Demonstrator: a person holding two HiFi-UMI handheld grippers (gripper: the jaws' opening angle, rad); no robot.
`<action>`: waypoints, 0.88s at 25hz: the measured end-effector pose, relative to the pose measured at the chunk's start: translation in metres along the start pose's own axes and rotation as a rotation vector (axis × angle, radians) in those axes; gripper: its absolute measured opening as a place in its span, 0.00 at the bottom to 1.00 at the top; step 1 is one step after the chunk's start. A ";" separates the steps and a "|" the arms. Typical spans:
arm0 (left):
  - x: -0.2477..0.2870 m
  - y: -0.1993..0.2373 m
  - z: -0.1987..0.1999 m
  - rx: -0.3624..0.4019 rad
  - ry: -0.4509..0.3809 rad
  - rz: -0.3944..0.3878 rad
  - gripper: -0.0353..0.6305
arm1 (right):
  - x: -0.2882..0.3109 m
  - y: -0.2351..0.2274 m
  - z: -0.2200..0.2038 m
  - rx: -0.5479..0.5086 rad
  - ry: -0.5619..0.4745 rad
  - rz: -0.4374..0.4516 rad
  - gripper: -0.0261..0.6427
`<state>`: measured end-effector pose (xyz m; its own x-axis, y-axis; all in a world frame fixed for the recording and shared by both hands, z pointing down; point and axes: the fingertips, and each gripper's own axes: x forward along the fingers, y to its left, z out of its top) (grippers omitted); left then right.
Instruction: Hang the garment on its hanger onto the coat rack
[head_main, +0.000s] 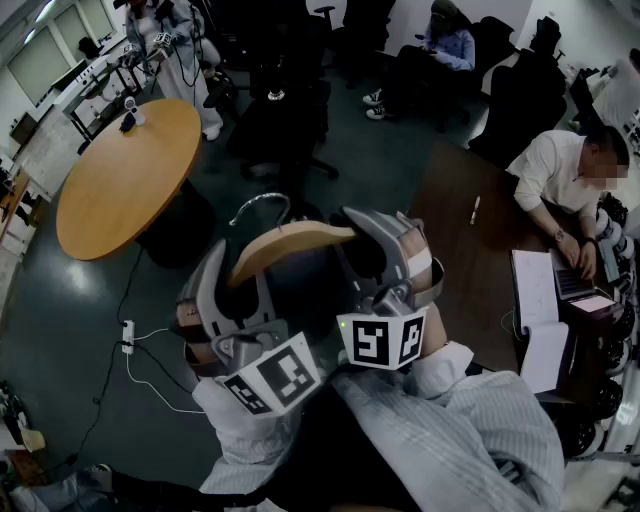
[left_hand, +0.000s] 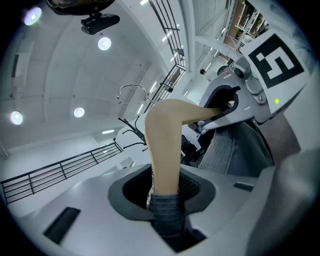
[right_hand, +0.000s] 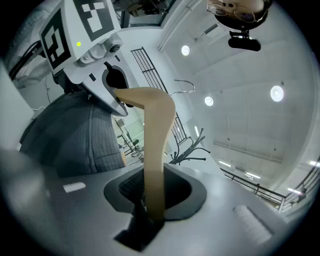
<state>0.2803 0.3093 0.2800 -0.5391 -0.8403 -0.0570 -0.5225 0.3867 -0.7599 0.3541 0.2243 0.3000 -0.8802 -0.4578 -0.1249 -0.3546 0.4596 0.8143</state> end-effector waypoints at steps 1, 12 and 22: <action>0.001 -0.001 0.000 0.001 0.001 0.000 0.22 | 0.000 0.000 -0.001 0.001 -0.001 0.001 0.15; 0.023 -0.011 0.009 0.023 0.031 0.033 0.22 | 0.014 -0.009 -0.023 0.025 -0.040 0.014 0.16; 0.043 -0.015 -0.020 0.010 0.106 0.069 0.22 | 0.046 0.013 -0.033 0.041 -0.099 0.067 0.17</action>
<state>0.2518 0.2753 0.3022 -0.6408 -0.7666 -0.0413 -0.4750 0.4383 -0.7631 0.3195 0.1843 0.3231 -0.9283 -0.3490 -0.1282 -0.3051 0.5179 0.7992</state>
